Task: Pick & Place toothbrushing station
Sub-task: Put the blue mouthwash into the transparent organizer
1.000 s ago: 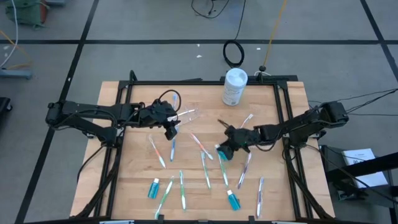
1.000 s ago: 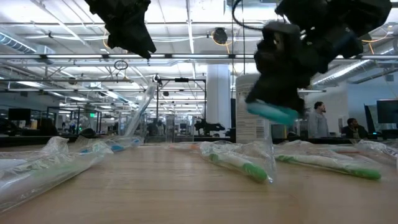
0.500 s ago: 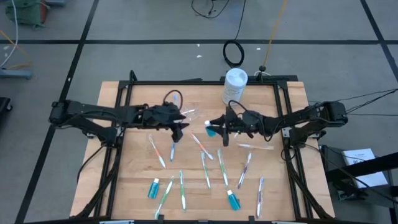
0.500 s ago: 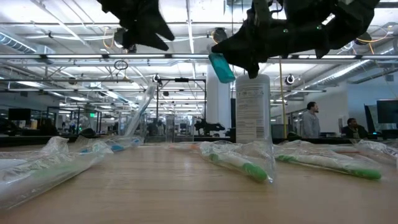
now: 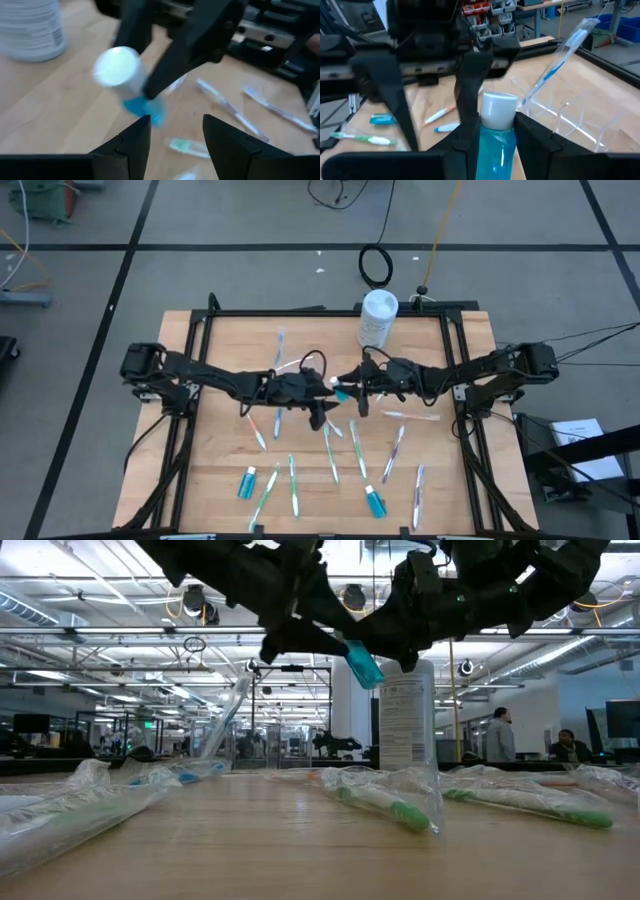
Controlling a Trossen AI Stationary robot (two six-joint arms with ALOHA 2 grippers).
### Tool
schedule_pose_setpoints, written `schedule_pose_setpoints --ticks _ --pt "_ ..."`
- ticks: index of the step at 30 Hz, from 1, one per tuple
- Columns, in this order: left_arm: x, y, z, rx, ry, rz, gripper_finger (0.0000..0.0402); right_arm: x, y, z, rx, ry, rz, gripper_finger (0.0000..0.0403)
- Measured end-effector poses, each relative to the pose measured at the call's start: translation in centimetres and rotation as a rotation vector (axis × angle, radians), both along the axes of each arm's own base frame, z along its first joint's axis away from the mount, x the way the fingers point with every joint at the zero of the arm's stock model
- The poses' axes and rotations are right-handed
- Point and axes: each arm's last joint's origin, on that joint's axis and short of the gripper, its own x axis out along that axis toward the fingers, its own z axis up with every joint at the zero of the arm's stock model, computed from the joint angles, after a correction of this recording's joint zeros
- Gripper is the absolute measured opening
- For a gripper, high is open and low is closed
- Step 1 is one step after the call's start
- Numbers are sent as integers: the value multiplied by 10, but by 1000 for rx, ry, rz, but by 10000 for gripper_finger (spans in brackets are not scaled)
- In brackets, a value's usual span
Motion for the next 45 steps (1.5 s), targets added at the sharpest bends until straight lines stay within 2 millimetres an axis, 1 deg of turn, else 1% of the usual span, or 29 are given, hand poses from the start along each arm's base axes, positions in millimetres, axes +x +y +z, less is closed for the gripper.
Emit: schedule_pose_setpoints --ticks 2,6,13,16,20,23,25,27,31,36,42,45 --pt "3 2 -2 -15 -14 8 186 0 0 1 24 -8 -6 100" --pt "3 4 -1 -22 -12 17 186 0 -3 0 54 -7 -13 100" --pt "-7 4 9 -6 13 24 186 -1 -5 -2 110 24 -14 100" --pt "-13 6 12 9 49 65 186 -1 -4 -4 114 45 0 100" --pt "-14 8 11 26 61 116 186 -1 -3 -3 113 35 1 100" --pt "-11 8 9 -16 38 140 186 -1 -3 -2 117 30 26 100" --pt "-9 7 7 -34 33 115 186 0 -2 -1 123 13 37 100" --pt "-8 7 6 -36 37 85 186 0 -2 2 142 -13 37 100" --pt "-7 7 7 -36 14 86 186 0 -2 2 148 -13 37 100" --pt "-4 6 7 -29 -11 84 186 1 -1 7 171 -73 40 100" --pt "-3 6 11 17 -43 52 186 3 11 10 101 -117 36 100" --pt "-2 6 12 27 -55 48 186 3 12 11 95 -126 40 100"
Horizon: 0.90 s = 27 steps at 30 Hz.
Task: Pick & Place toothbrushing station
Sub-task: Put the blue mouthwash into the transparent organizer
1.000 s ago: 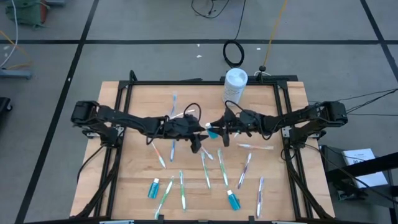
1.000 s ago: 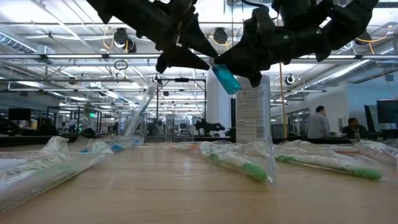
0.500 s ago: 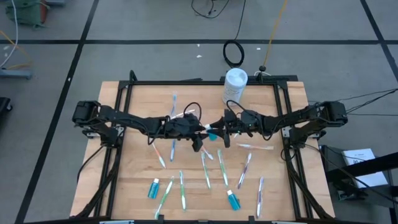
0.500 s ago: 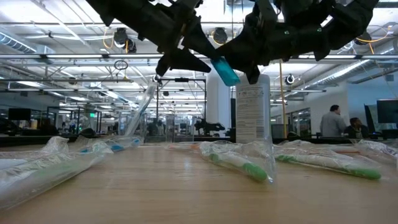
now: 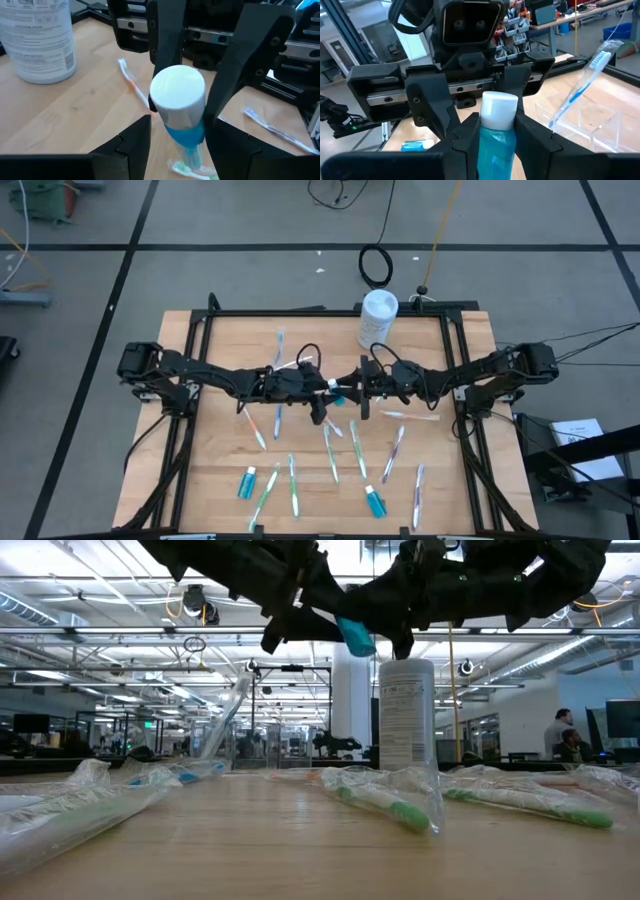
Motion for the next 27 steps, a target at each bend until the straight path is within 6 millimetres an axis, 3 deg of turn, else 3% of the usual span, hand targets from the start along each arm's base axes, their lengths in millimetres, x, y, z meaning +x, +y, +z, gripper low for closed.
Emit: schedule_pose_setpoints --ticks 12,21,27 --pt "0 0 0 -5 1 -4 101 0 0 -1 -12 11 -1 100" --pt "0 0 0 1 4 -5 112 0 0 -2 -44 16 3 101" --pt "0 0 -1 19 13 -7 112 0 0 -3 -44 32 5 132"
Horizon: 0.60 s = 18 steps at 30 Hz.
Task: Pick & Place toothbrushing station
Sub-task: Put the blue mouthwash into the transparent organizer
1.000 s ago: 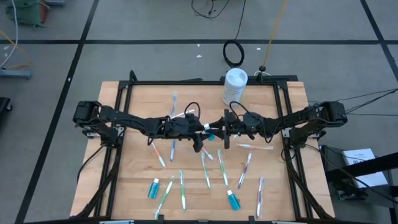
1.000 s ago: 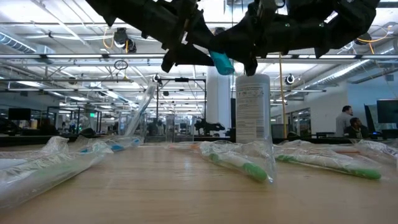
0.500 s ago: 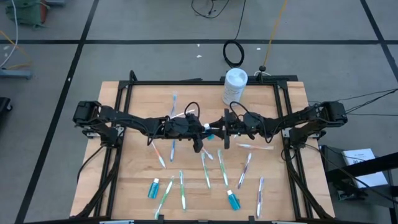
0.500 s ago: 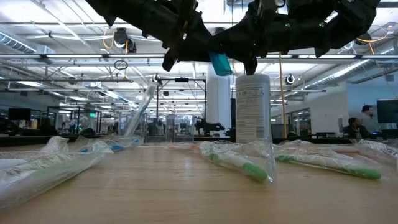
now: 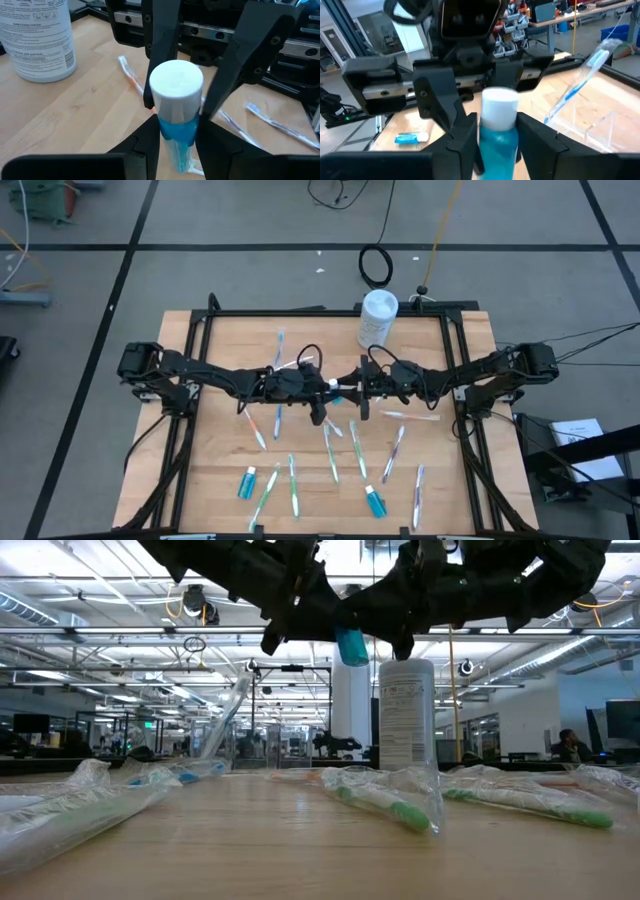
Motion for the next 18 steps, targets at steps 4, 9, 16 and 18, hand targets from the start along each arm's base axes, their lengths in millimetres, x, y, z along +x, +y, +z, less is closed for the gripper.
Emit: schedule_pose_setpoints --ticks 4,9,16,18 --pt "0 0 0 10 3 -2 112 0 0 0 -3 0 1 158" --pt "-1 1 -2 24 26 5 113 0 0 0 -7 4 4 180" --pt "-10 2 7 79 61 1 113 -7 -2 0 -7 93 2 191" --pt "-17 4 12 109 92 33 113 -13 -5 -2 -3 169 -10 192"
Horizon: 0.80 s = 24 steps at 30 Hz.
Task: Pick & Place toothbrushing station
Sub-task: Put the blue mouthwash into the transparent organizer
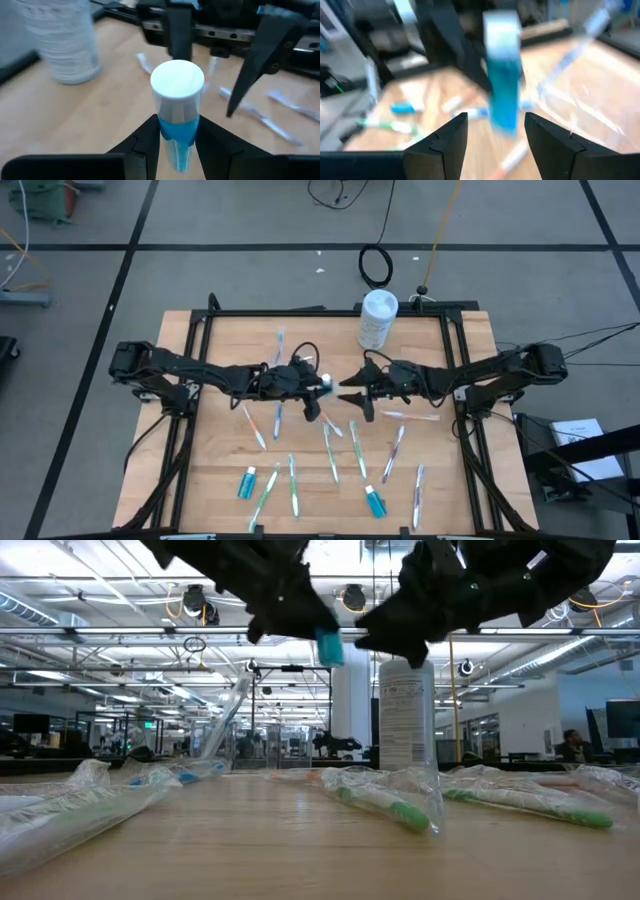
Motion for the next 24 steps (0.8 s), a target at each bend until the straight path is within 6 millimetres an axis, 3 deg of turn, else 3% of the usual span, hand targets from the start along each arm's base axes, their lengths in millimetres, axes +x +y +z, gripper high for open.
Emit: schedule_pose_setpoints --ticks 7,13,19,24 --pt "-35 12 18 149 122 289 113 -17 -5 4 27 117 -29 190" --pt "-50 43 19 119 162 508 113 -17 -4 3 37 130 -28 191" --pt "-51 61 -19 49 159 582 113 -18 -4 2 38 143 -29 188" --pt "-52 65 -36 11 121 639 113 -18 -4 2 37 145 -29 189"
